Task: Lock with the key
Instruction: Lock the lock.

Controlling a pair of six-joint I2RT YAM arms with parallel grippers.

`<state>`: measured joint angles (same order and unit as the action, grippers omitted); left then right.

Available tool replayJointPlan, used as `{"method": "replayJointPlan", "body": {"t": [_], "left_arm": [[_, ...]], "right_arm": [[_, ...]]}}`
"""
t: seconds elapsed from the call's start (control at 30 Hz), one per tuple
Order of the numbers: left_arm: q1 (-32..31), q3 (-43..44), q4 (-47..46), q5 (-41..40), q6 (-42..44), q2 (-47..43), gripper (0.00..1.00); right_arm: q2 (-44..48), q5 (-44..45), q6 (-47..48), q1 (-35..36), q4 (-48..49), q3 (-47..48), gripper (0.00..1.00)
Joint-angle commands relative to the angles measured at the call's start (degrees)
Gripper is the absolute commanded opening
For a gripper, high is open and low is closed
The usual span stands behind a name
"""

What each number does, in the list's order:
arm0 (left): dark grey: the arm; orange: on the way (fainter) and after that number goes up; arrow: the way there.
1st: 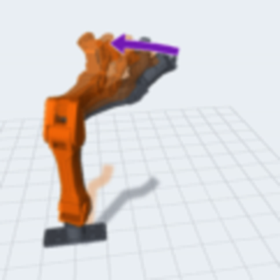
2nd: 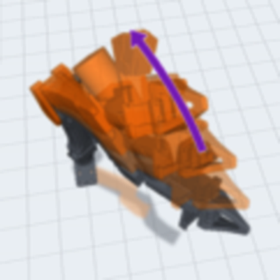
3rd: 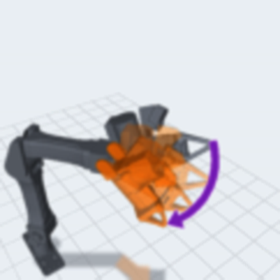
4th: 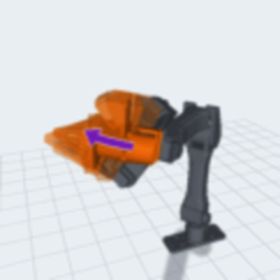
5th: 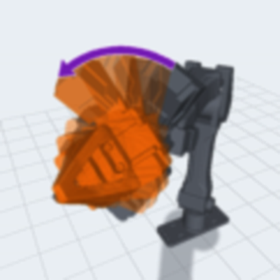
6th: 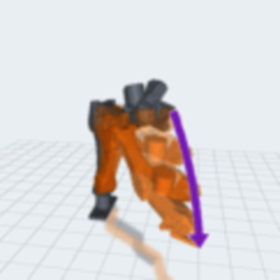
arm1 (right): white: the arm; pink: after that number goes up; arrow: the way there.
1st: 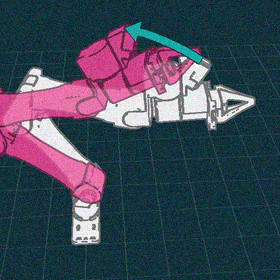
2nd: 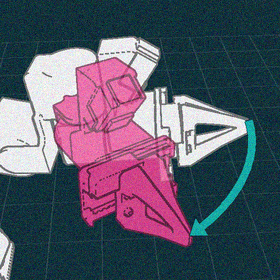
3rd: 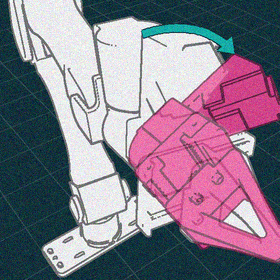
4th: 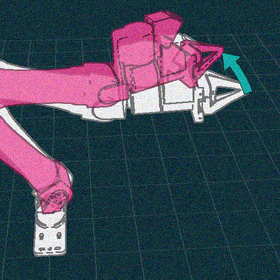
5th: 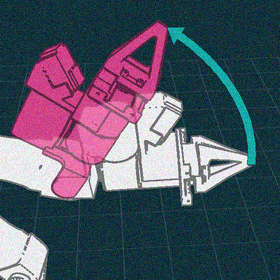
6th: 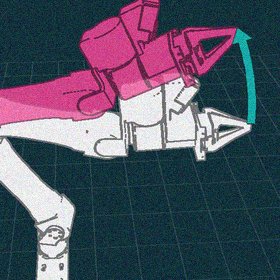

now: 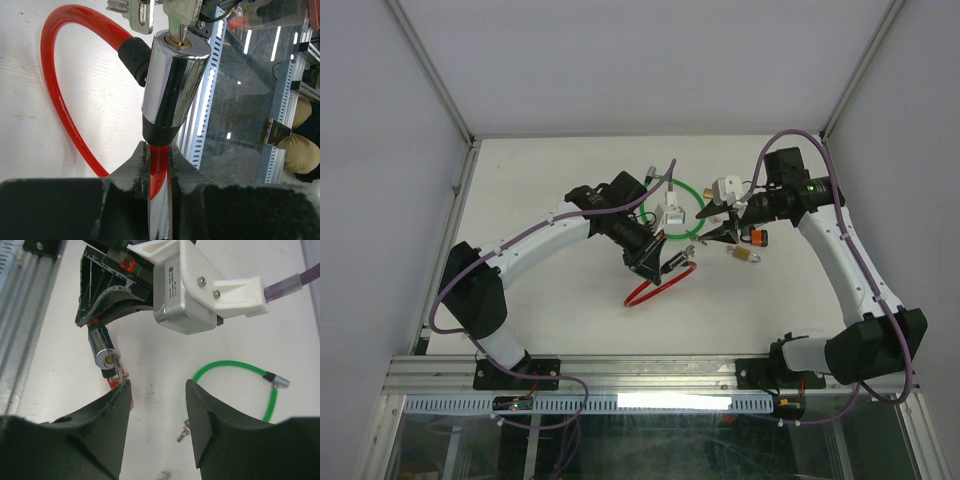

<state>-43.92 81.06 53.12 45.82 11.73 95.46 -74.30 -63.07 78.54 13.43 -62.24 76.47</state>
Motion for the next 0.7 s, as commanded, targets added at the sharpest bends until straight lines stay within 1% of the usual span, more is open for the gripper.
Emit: {"method": "replayJointPlan", "body": {"t": [0.0, 0.13, 0.47, 0.53, 0.6, 0.67], "left_arm": [[-0.52, -0.56, 1.46, -1.7, 0.31, -2.12, 0.0], [-0.6, -0.55, 1.29, -1.75, 0.24, -2.23, 0.0], [-0.83, -0.68, 1.19, -1.64, 0.31, -2.34, 0.0], [-0.85, -0.64, 1.19, -1.53, 0.36, -2.3, 0.0], [-0.82, -0.59, 1.19, -1.49, 0.4, -2.17, 0.0], [-0.86, -0.61, 1.18, -1.53, 0.4, -2.2, 0.0]], "right_arm": [[-1.25, -7.64, -9.68, 0.39, 4.34, 0.17, 0.5], [-2.8, -7.87, -11.02, 1.96, 2.93, -0.36, 0.48], [-6.99, -6.59, -7.76, 4.81, -2.36, -1.02, 0.41], [-7.81, -5.93, -6.33, 5.18, -3.83, -0.74, 0.36], [-8.78, -5.54, -3.84, 5.44, -6.41, 0.12, 0.28], [-10.25, -5.2, 0.36, 5.55, -10.93, 1.79, 0.17]]}}
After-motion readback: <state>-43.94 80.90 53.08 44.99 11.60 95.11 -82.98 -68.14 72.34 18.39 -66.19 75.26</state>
